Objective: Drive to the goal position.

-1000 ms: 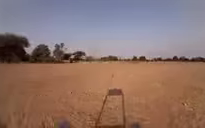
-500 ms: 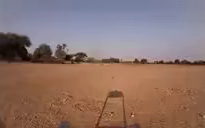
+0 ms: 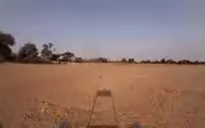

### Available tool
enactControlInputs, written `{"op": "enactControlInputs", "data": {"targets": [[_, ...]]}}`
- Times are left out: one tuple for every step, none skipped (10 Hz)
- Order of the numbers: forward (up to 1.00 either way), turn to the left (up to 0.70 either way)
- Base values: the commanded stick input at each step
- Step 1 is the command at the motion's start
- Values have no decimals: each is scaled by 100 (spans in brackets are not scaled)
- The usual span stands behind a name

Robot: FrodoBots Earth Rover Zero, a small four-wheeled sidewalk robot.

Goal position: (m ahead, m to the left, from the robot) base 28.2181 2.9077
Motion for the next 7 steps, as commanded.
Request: {"op": "enactControlInputs", "data": {"targets": [[70, 0], [70, 0], [70, 0], [70, 0], [70, 0], [70, 0], [70, 0]]}}
